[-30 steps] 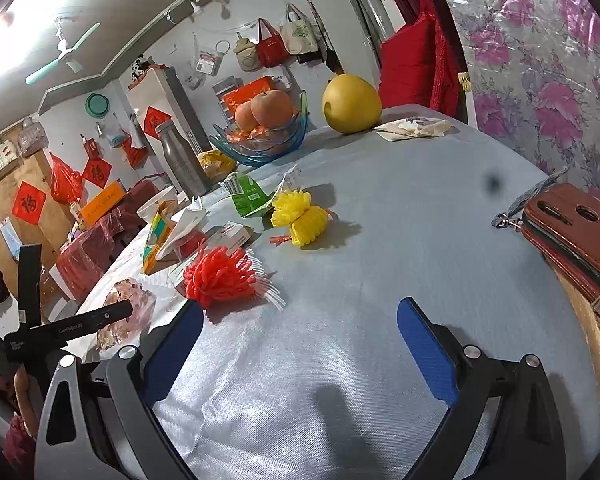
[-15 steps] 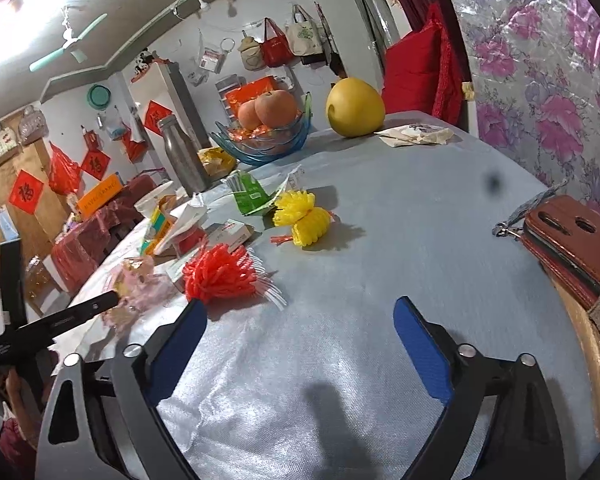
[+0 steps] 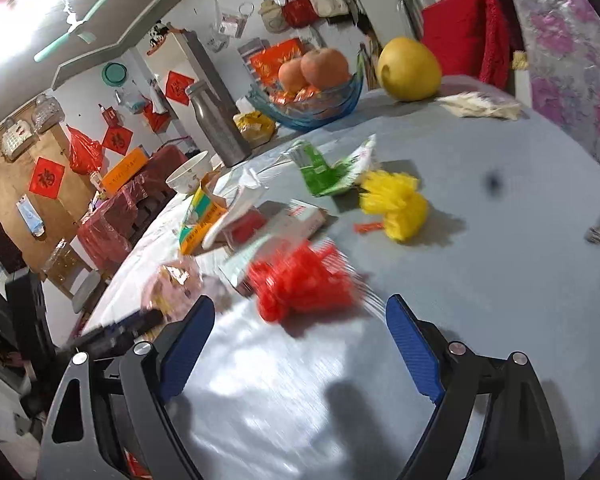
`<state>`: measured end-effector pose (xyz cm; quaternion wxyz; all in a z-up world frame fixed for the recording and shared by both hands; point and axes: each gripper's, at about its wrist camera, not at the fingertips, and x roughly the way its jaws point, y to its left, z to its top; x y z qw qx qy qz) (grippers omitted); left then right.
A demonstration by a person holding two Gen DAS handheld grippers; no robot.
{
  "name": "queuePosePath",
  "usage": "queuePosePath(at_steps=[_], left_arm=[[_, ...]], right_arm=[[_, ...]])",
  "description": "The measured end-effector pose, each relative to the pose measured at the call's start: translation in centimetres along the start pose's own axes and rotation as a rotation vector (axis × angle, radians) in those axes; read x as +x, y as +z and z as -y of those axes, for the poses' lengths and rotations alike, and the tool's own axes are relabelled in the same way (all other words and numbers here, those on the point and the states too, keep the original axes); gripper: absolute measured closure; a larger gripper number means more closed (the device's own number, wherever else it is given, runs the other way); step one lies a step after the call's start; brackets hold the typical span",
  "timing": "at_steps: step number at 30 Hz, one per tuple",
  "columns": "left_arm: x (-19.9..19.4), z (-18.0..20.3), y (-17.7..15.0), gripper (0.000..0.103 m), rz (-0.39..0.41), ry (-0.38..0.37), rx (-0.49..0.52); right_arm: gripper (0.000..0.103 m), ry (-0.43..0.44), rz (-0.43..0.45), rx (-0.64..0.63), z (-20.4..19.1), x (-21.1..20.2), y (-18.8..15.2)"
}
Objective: Collect trash
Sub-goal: 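Grasp the pink floral plastic bag with the left tool while the right tool grasps the red yarn tassel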
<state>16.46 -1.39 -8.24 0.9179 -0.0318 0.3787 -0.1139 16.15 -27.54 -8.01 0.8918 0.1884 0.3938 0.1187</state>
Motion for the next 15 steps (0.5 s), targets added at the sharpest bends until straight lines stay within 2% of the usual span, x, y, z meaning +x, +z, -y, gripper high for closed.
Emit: queuePosePath(at_steps=[2, 3, 5, 6, 7, 10, 11, 12, 13, 15], left_arm=[[0.0, -0.1, 0.1, 0.061, 0.0, 0.003, -0.003], [-0.1, -0.2, 0.2, 0.056, 0.0, 0.005, -0.002], [-0.2, -0.2, 0.4, 0.042, 0.001, 0.01, 0.002], [-0.3, -0.1, 0.5, 0.036, 0.007, 0.023, 0.008], [-0.4, -0.1, 0.6, 0.034, 0.013, 0.033, 0.015], [-0.2, 0.3, 1.3, 0.034, 0.008, 0.031, 0.043], [0.0, 0.5, 1.4, 0.034, 0.004, 0.028, 0.055], [0.2, 0.7, 1.5, 0.038, 0.001, 0.031, 0.065], [0.4, 0.9, 1.5, 0.055, 0.003, 0.041, 0.071], [0.9, 1.0, 1.5, 0.078, -0.024, 0.004, 0.072]], right_arm=[[0.018, -0.019, -0.03, -0.001, -0.4, 1.3, 0.6], [0.023, -0.034, -0.065, -0.002, -0.6, 2.5, 0.9], [0.062, -0.015, -0.125, 0.018, -0.6, 4.0, 0.9], [0.064, 0.003, -0.129, 0.031, -0.4, 4.1, 0.8], [0.076, 0.015, -0.107, 0.035, -0.3, 3.7, 0.8], [0.1, 0.014, -0.062, 0.007, -0.6, 2.6, 0.5], [0.1, 0.024, -0.056, 0.007, -0.6, 2.4, 0.6], [0.1, 0.035, -0.048, 0.01, -0.6, 2.0, 0.6], [0.1, 0.037, -0.043, 0.007, -0.5, 1.8, 0.7], [0.1, 0.028, -0.035, -0.014, -0.7, 1.4, 0.7]])
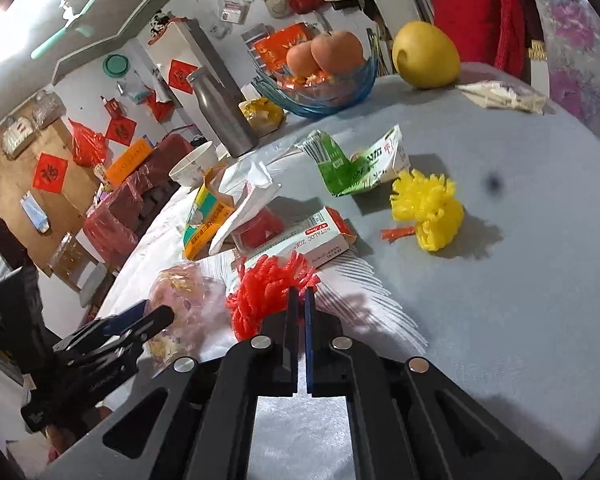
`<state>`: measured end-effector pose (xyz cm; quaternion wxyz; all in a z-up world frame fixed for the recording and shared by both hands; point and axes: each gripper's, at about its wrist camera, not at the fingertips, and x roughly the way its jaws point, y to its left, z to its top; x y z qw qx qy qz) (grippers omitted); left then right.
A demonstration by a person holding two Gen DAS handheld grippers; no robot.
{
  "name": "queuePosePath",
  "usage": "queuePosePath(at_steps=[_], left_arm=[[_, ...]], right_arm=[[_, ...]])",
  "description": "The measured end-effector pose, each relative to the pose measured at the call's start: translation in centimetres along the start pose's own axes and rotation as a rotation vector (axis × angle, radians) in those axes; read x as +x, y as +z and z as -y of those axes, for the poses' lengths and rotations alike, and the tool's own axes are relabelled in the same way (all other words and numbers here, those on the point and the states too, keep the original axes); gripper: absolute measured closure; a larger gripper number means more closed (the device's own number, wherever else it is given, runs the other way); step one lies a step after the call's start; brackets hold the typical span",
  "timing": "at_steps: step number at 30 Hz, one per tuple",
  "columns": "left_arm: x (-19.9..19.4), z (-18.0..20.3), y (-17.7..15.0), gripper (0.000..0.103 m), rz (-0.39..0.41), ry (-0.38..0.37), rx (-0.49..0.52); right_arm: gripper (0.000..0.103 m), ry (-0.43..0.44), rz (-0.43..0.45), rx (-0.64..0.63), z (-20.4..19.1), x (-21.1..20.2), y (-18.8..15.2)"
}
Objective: Collect trash
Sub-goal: 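Grasp the pink floral plastic bag with the left tool while the right tool grasps the red yarn tassel, then carry the pink bag and red tassel over the red wastebasket with both tools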
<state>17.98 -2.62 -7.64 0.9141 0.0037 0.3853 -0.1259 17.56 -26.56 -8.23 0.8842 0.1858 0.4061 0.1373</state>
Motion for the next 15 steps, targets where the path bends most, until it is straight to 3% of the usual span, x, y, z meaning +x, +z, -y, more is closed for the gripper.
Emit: queuePosePath(at_steps=[5, 15], left_arm=[[-1.7, -0.4, -0.3, 0.084, 0.034, -0.044, -0.036], [-7.5, -1.7, 0.0, 0.084, 0.137, -0.014, -0.072]], right_arm=[[0.1, 0.004, 0.011, 0.009, 0.8, -0.6, -0.1], [0.1, 0.08, 0.102, 0.02, 0.9, -4.9, 0.1]])
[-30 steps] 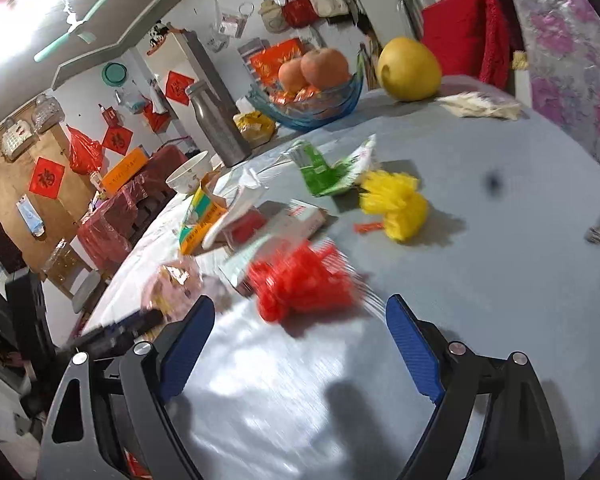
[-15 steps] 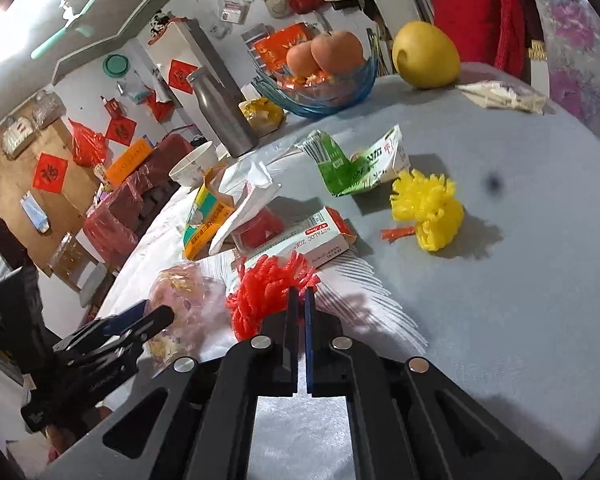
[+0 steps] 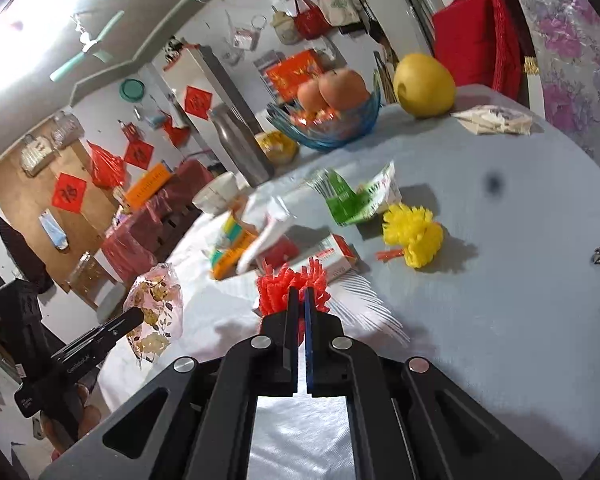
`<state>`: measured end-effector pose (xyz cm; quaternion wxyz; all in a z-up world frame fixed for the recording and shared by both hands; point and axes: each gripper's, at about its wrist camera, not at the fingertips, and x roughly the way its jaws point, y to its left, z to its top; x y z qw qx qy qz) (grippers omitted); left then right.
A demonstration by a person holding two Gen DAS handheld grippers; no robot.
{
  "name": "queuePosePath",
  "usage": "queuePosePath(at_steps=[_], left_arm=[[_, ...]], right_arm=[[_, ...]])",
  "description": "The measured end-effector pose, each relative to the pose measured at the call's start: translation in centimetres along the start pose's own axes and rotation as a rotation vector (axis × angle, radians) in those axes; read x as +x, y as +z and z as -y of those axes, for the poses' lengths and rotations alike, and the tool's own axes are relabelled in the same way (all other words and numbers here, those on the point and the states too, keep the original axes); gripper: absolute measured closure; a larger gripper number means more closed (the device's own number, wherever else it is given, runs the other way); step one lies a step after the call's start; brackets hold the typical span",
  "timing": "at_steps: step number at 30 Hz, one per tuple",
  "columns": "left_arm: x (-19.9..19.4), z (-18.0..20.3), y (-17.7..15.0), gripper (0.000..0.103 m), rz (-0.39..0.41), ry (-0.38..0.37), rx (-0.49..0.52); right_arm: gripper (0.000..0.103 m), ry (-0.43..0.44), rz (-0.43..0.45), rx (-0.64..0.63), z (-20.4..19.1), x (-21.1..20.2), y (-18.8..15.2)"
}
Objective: Collect trash
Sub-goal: 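Carry the pink bag and red tassel over the red wastebasket with both tools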
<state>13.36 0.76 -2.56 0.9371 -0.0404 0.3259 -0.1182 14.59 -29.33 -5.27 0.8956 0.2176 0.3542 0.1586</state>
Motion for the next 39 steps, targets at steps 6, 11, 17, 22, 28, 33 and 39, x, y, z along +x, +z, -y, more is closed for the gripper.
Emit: queuePosePath(at_steps=[6, 11, 17, 22, 28, 33, 39], left_arm=[[-3.2, -1.1, -0.4, 0.084, 0.032, 0.023, -0.01], [-6.7, -3.5, -1.4, 0.083, 0.045, 0.058, -0.027], [-10.6, -7.5, -3.4, 0.083, 0.019, 0.119, -0.053], [-13.7, -10.8, -6.5, 0.083, -0.028, 0.233, -0.032], [-15.7, -16.2, -11.6, 0.083, -0.146, 0.327, -0.098], [-15.4, -21.0, -16.9, 0.083, -0.267, 0.35, -0.19], [-13.9, -25.4, -22.3, 0.075, -0.377, 0.349, -0.267]], right_arm=[[0.1, 0.043, 0.041, -0.043, -2.2, -2.3, 0.0], [0.1, 0.083, 0.061, -0.097, -4.6, -4.1, -0.7], [0.1, 0.098, 0.065, -0.141, -6.8, -4.9, -1.5], [0.1, 0.122, 0.053, -0.17, -8.9, -4.8, -2.2], [0.1, 0.151, 0.011, -0.205, -12.3, -3.6, -3.4], [0.1, 0.162, -0.036, -0.246, -15.8, -2.3, -4.3], [0.1, 0.19, -0.088, -0.306, -20.4, -1.1, -5.5]])
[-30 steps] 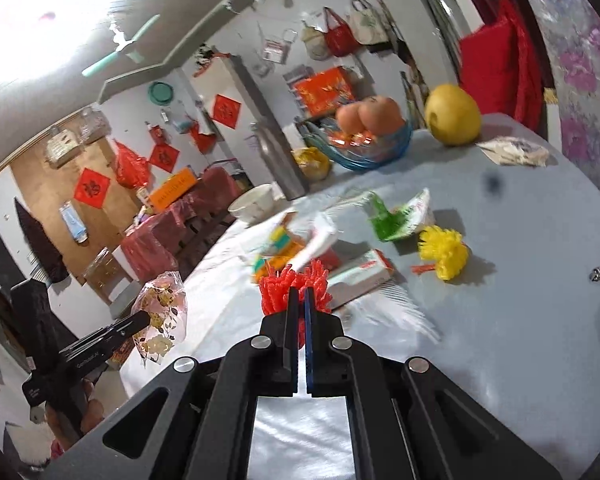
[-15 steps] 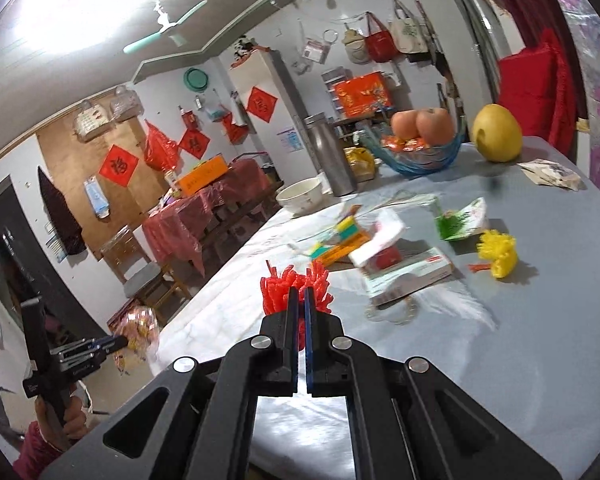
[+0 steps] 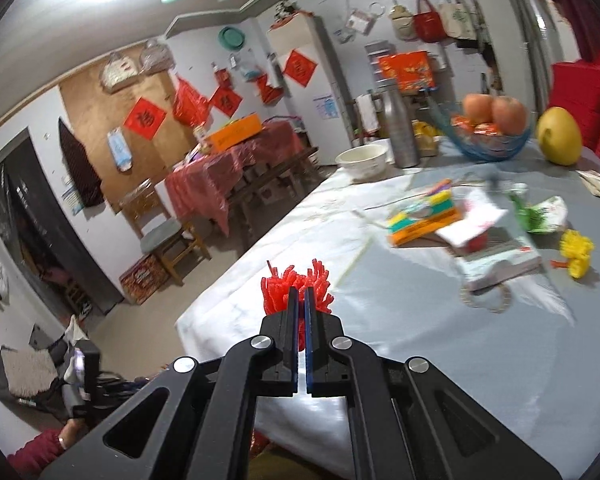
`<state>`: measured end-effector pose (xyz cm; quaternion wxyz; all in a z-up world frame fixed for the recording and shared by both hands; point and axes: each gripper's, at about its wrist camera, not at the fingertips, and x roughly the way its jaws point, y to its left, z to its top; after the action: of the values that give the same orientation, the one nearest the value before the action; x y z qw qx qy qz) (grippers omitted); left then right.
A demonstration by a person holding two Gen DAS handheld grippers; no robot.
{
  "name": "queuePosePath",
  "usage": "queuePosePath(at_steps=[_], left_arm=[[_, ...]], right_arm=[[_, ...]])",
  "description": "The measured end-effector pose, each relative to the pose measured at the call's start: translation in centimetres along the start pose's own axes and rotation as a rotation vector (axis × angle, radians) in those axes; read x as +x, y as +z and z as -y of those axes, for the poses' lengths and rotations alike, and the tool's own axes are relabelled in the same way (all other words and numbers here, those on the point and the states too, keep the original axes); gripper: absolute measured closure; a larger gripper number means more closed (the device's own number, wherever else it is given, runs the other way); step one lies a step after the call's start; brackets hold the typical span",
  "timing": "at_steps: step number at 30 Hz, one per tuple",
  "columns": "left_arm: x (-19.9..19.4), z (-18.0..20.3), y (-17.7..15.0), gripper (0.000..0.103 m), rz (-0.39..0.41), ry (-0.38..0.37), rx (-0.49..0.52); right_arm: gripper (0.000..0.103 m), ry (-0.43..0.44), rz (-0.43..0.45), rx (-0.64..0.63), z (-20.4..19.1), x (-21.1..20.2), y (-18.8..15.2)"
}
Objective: Collect trash
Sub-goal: 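Carry the pink bag and red tassel over the red wastebasket with both tools, then open the left tool to drop the pink bag while the right tool drops the tassel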
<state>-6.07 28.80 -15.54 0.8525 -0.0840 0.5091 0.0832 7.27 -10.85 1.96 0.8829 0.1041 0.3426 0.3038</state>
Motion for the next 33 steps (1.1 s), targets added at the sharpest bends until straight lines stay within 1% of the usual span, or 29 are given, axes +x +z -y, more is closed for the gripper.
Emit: queuePosePath(at_steps=[2, 3, 4, 5, 8, 10, 11, 14, 16, 19, 23, 25, 26, 27, 28, 29, 31, 33], left_arm=[[1.0, -0.9, -0.7, 0.062, -0.022, -0.02, -0.017], [1.2, -1.2, -1.0, 0.049, -0.023, -0.018, -0.018], [1.3, -1.3, -1.1, 0.039, -0.019, -0.007, -0.015], [1.2, -1.5, -1.3, 0.036, -0.007, 0.013, -0.009], [0.8, -2.3, -1.3, 0.034, 0.016, 0.033, -0.013], [0.3, -3.3, -1.2, 0.027, 0.031, 0.039, -0.038], [0.0, -3.9, -1.2, 0.025, 0.044, 0.045, -0.055], [-1.2, -5.4, -1.0, 0.019, 0.084, 0.071, -0.097], [-2.0, -6.5, -0.7, 0.014, 0.108, 0.093, -0.122], [-3.4, -8.1, -0.1, 0.012, 0.148, 0.118, -0.16], [-4.9, -9.6, -0.1, 0.008, 0.187, 0.137, -0.199], [-5.4, -10.4, 0.0, 0.007, 0.2, 0.14, -0.217], [-5.6, -10.6, 0.0, 0.007, 0.204, 0.141, -0.222], [-5.8, -10.9, 0.0, 0.007, 0.207, 0.142, -0.225], [-5.9, -11.0, 0.0, 0.007, 0.212, 0.144, -0.225], [-6.1, -11.0, -0.1, 0.007, 0.216, 0.147, -0.224], [-6.3, -10.7, -0.1, 0.007, 0.227, 0.156, -0.213], [-6.4, -10.2, -0.1, 0.007, 0.235, 0.168, -0.196]], right_arm=[[0.1, 0.032, -0.026, -0.008, -1.6, 1.0, 0.0], [0.1, 0.045, -0.039, -0.014, -2.3, 1.5, 0.1], [0.1, 0.056, -0.052, -0.021, -2.9, 2.0, 0.0], [0.1, 0.072, -0.072, -0.033, -4.0, 2.7, -0.1], [0.1, 0.106, -0.117, -0.063, -6.5, 4.1, -0.8], [0.1, 0.136, -0.164, -0.093, -8.8, 5.5, -1.5], [0.1, 0.143, -0.177, -0.103, -9.4, 5.9, -1.7], [0.1, 0.186, -0.248, -0.158, -12.9, 8.0, -3.1], [0.1, 0.218, -0.295, -0.188, -14.9, 9.4, -4.1], [0.1, 0.26, -0.369, -0.231, -17.9, 11.6, -5.7], [0.1, 0.303, -0.492, -0.316, -22.6, 15.4, -8.9], [0.097, 0.318, -0.538, -0.354, -24.3, 16.8, -10.3], [0.093, 0.318, -0.552, -0.371, -25.0, 17.3, -10.8], [0.087, 0.317, -0.562, -0.383, -25.6, 17.8, -11.4], [0.078, 0.321, -0.565, -0.387, -26.0, 18.0, -11.6], [0.076, 0.323, -0.562, -0.389, -26.1, 17.9, -11.6], [0.075, 0.311, -0.537, -0.396, -26.2, 17.3, -11.4], [0.073, 0.306, -0.516, -0.373, -25.4, 16.7, -10.8]])
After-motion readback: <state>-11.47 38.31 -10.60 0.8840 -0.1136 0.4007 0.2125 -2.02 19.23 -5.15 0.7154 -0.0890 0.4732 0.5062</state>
